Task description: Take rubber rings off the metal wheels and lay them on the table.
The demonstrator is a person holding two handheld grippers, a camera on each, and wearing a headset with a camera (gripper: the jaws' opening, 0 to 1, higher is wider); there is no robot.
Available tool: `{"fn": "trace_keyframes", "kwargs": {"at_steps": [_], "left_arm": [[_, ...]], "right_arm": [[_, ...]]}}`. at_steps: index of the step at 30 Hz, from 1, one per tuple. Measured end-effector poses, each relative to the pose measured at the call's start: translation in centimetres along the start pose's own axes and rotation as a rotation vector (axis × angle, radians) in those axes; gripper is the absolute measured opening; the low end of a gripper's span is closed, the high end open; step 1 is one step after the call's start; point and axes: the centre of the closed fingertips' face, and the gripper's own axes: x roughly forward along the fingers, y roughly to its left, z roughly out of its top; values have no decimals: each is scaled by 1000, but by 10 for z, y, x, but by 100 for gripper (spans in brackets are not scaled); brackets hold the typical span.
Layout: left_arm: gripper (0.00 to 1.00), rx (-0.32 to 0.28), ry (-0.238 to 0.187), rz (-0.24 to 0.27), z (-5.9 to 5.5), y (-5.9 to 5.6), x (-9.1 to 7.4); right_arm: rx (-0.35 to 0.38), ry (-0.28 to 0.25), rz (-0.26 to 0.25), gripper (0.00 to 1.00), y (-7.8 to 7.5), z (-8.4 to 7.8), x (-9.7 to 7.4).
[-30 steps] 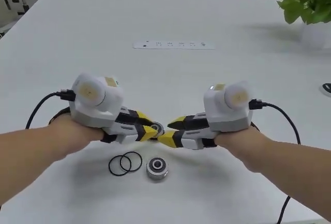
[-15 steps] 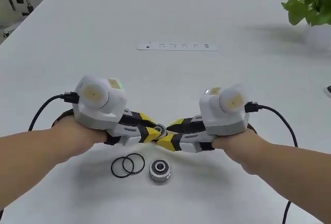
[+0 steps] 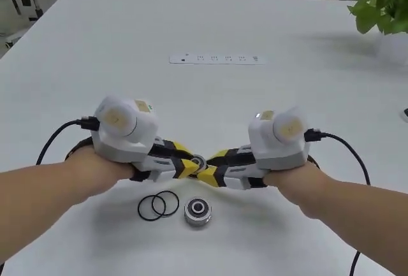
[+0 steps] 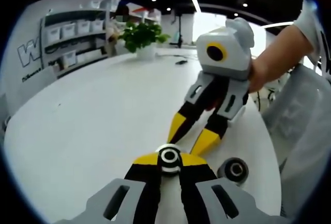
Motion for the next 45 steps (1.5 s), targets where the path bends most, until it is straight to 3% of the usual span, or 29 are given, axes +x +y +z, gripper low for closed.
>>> {"fn": "trace_keyframes", "kwargs": {"at_steps": [13, 17, 25, 29, 31, 45], "left_arm": [[13, -6, 3, 8, 0, -1, 0], [13, -8, 5, 11, 1, -3, -1], [13, -4, 10, 15, 1, -4, -1], [13, 3, 15, 20, 1, -3, -1], [13, 3, 15, 21, 1, -4, -1], [12, 7, 28, 39, 1, -2, 0]], "right_arm": [[15, 11, -5, 6, -2, -5, -4], [46, 12, -20, 0, -6, -6, -5], [117, 7, -29, 0, -8, -7, -5], [212, -26, -25, 0, -10, -6, -8], [264, -69, -30, 0, -14, -1, -11], [366, -134, -21, 0, -14, 7, -12]]}}
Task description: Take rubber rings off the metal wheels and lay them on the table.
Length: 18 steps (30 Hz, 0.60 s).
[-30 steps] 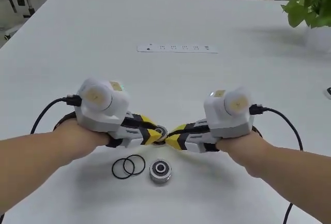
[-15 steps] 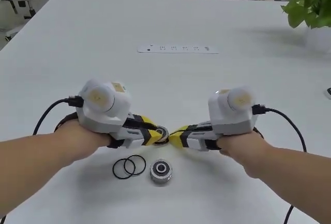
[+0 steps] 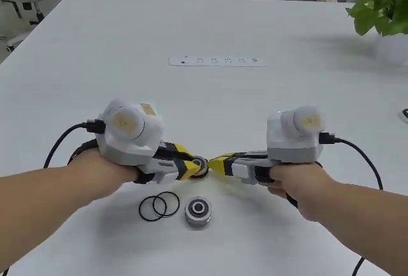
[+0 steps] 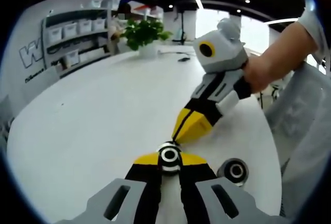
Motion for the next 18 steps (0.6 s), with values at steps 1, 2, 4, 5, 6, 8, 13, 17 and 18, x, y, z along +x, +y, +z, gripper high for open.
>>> {"fn": "trace_keyframes", "kwargs": {"at_steps": [1, 2, 4, 5, 6, 8, 13, 17, 18], "left_arm": [[12, 0, 1, 1, 0, 0, 0], [12, 1, 2, 2, 0, 0, 0], [12, 1, 5, 5, 0, 0, 0], [12, 2, 6, 5, 0, 0, 0], [12, 6, 9, 7, 0, 0, 1], [12, 9, 13, 10, -1, 1, 1], [12, 12, 17, 15, -1, 1, 1], [12, 20, 23, 15, -1, 2, 2], [12, 21, 24, 16, -1, 2, 2]], "right_arm": [[2, -1, 0, 0, 0, 0, 0], [4, -4, 2, 0, 0, 0, 0], [7, -6, 5, 0, 2, 1, 0], [5, -6, 6, 0, 2, 1, 0], [5, -6, 6, 0, 2, 1, 0], [11, -7, 11, 0, 4, 2, 0], [18, -6, 20, 0, 7, 2, 1], [26, -8, 32, 0, 11, 3, 2], [28, -9, 36, 0, 12, 3, 2]]}}
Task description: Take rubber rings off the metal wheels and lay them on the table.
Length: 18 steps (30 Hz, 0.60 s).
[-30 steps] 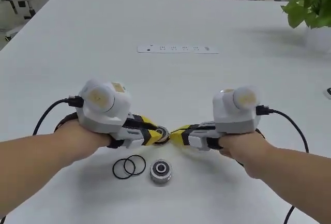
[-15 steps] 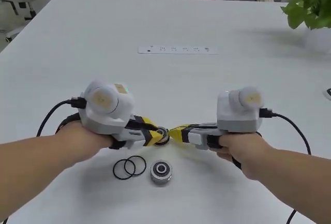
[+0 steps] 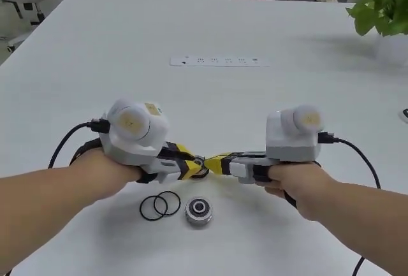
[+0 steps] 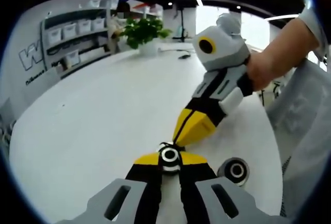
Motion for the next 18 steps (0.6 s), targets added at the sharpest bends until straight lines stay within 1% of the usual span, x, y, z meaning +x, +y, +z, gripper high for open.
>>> {"fn": "trace_keyframes", "kwargs": {"at_steps": [5, 6, 7, 8, 10, 18], "left_arm": [[12, -2, 4, 0, 0, 0, 0], [12, -3, 5, 1, -1, 0, 0], [12, -2, 4, 1, -1, 0, 0], [12, -5, 2, 1, -1, 0, 0], [12, -6, 1, 1, -1, 0, 0], [13, 1, -1, 7, 0, -1, 0]], "right_arm": [[-4, -7, 21, 0, 7, 2, 3], [14, -39, 65, 0, 18, 8, 4], [0, -35, 62, 0, 19, 9, 4], [-17, -29, 48, 0, 19, 10, 5], [-13, -25, 48, 0, 17, 9, 6], [0, -15, 12, 0, 8, 4, 1]]}}
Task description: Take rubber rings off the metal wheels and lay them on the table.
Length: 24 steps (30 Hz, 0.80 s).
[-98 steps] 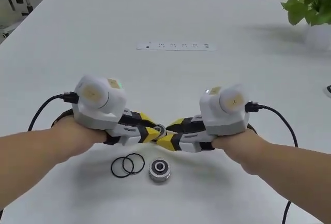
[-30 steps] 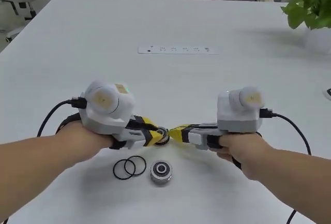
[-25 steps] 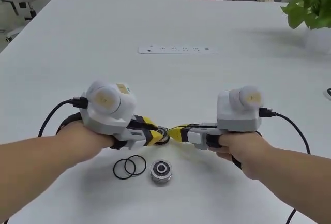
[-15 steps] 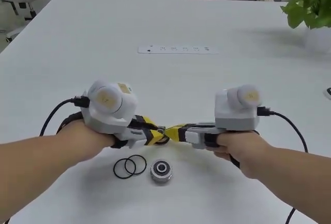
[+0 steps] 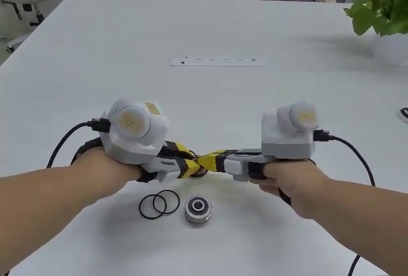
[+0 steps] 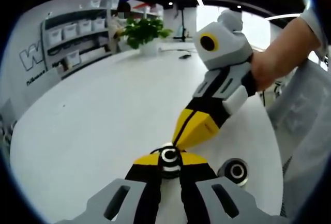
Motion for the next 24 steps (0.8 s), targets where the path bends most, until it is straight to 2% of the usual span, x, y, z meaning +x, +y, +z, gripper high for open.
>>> {"fn": "trace_keyframes", "kwargs": {"at_steps": [6, 12, 16, 24], "left_arm": [[14, 11, -5, -21, 1, -3, -1], [12, 15, -50, -39, 13, -7, -8], [17, 21, -66, -54, 16, -12, -14], [24, 17, -97, -60, 15, -10, -29]], "right_arm": [[1, -1, -12, 0, -2, 0, -3], [8, -3, -16, 0, -4, 1, -3], [9, -11, -14, 0, -3, 3, -3], [9, -12, -9, 0, -1, 4, -4]]}}
